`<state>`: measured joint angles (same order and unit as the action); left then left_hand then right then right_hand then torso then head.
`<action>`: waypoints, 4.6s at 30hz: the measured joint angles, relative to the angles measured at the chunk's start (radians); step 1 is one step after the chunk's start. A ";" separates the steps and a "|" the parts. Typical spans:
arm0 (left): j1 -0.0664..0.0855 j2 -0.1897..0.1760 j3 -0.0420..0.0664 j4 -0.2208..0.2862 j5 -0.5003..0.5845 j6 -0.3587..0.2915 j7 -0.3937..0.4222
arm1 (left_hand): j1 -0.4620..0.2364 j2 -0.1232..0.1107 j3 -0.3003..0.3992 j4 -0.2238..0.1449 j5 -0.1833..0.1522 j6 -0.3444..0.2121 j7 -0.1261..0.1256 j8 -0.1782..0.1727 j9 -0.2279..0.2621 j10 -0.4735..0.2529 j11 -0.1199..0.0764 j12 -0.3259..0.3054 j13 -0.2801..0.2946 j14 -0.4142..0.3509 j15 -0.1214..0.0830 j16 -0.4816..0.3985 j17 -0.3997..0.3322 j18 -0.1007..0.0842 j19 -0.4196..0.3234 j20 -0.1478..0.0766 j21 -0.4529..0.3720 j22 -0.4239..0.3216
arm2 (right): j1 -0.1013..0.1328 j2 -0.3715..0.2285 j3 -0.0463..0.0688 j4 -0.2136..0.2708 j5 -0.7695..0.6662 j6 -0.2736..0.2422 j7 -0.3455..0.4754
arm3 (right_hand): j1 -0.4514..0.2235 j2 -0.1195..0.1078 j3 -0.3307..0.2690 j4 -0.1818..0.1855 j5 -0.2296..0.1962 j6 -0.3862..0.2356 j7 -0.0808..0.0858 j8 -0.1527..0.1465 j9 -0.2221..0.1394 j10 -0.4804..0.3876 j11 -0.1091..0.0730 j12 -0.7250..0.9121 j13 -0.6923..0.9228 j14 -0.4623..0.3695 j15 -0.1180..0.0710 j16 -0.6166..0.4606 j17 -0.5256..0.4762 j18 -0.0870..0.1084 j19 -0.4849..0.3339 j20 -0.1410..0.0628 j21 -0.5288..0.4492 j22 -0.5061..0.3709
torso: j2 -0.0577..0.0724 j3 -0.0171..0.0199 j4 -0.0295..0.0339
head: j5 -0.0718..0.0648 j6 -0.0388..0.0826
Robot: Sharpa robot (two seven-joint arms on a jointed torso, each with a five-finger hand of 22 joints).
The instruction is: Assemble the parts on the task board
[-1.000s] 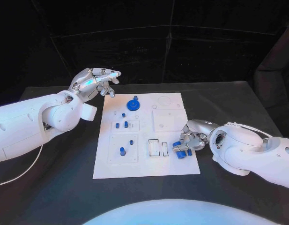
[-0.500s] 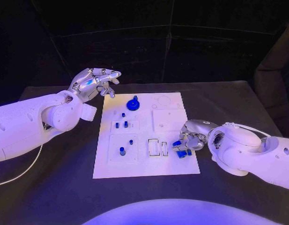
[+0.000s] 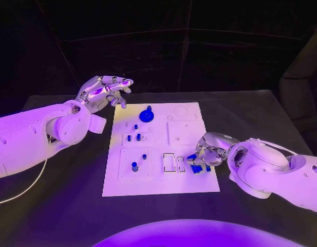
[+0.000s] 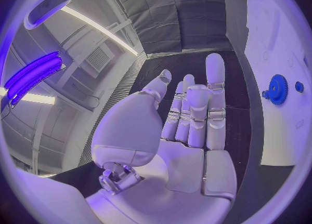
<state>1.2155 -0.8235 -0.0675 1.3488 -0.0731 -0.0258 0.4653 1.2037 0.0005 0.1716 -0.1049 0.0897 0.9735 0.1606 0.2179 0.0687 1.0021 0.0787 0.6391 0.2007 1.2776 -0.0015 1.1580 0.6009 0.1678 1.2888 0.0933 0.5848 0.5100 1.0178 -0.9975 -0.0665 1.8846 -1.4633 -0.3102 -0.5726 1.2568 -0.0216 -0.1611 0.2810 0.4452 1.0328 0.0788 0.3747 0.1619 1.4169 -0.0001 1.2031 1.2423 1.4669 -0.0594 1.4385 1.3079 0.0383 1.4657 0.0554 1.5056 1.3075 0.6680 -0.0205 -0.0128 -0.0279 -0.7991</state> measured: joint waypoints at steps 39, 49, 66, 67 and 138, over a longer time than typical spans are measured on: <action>0.000 0.004 0.000 0.003 -0.001 0.008 0.000 | 0.010 0.010 0.000 0.000 0.000 0.000 0.000 0.005 0.000 -0.004 0.004 0.004 0.000 0.000 0.000 0.000 -0.001 0.000 0.003 0.003 0.000 0.000 | 0.002 0.166 0.001 -0.037 0.176 -0.084 -0.030 | -0.029 0.029 -0.020 0.008 0.011 0.032 -0.018 0.020 0.026 0.011 -0.011 0.000 0.009 0.000 -0.007 0.004 0.000 0.000 0.001 -0.006 0.004 0.000 | 0.003 0.0000 -0.0018 | 0.028 -0.006; 0.001 0.004 0.000 0.004 -0.001 0.010 -0.001 | 0.010 0.010 0.000 0.000 0.000 0.000 0.000 0.005 0.000 -0.004 0.004 0.004 0.000 0.000 0.000 0.000 -0.001 0.000 0.003 0.003 0.000 0.000 | 0.004 0.179 0.003 -0.055 0.169 -0.072 -0.046 | -0.045 0.045 -0.063 0.008 -0.137 0.032 -0.017 0.026 0.043 0.011 -0.011 -0.017 0.007 -0.004 -0.011 0.004 -0.001 0.000 -0.002 -0.009 0.004 0.000 | 0.002 0.0004 -0.0021 | 0.030 -0.008; 0.001 0.003 0.000 0.004 -0.001 0.011 -0.003 | 0.010 0.010 0.000 0.000 0.000 0.000 0.000 0.005 0.000 -0.007 0.000 0.004 0.000 -0.004 0.004 0.000 -0.002 0.000 0.003 0.003 0.000 -0.001 | 0.003 0.165 0.002 -0.041 0.098 -0.104 -0.085 | -0.212 -0.060 -0.057 0.014 -0.393 -0.028 -0.002 0.031 0.070 -0.054 0.000 -0.178 -0.096 -0.004 -0.011 -0.024 -0.030 0.000 -0.002 -0.009 -0.015 0.000 | 0.002 0.0019 -0.0026 | 0.030 -0.005; 0.001 0.003 0.000 0.004 -0.001 0.011 -0.003 | 0.010 0.010 0.000 0.000 0.000 0.000 0.000 0.005 0.000 -0.007 0.000 0.004 0.000 -0.004 0.004 0.000 -0.002 0.000 0.003 0.003 0.000 -0.001 | 0.003 0.160 0.002 -0.037 0.094 -0.107 -0.085 | -0.212 -0.060 -0.057 0.014 -0.393 -0.028 -0.002 0.031 0.070 -0.054 0.000 -0.178 -0.096 -0.004 -0.011 -0.024 -0.030 0.000 -0.002 -0.009 -0.015 0.000 | 0.002 0.0021 -0.0029 | 0.031 -0.006; 0.000 0.003 -0.001 -0.009 -0.001 0.001 -0.014 | 0.046 0.030 0.018 -0.024 0.000 -0.007 0.000 0.014 0.000 -0.021 0.000 0.019 0.002 -0.007 0.000 0.000 -0.005 0.000 0.003 0.003 0.000 -0.003 | 0.003 0.082 0.002 0.003 0.093 0.010 0.045 | 0.044 0.015 -0.063 -0.066 -0.387 -0.050 -0.012 0.120 0.132 -0.025 -0.010 -0.105 -0.029 -0.004 -0.010 -0.024 -0.010 0.000 -0.002 -0.009 -0.015 0.000 | 0.002 0.0012 -0.0024 | 0.034 -0.011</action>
<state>1.2160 -0.8208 -0.0684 1.3393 -0.0743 -0.0249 0.4511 1.2494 0.0306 0.1895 -0.1284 0.0897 0.9665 0.1605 0.2324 0.0690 0.9808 0.0788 0.6582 0.2023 1.2702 -0.0016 1.1580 0.5961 0.1678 1.2923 0.0967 0.5849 0.5074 1.0206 -0.9151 -0.0649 1.8873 -1.3698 -0.3003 -0.5276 1.3010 -0.0069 -0.2245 0.2151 0.0577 0.9824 0.0672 0.4949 0.2937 1.3916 -0.0106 1.0986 1.2131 1.4631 -0.0698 1.4141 1.2980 0.0383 1.4633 0.0462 1.4906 1.3080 0.6699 -0.0194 -0.0152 0.0065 -0.8105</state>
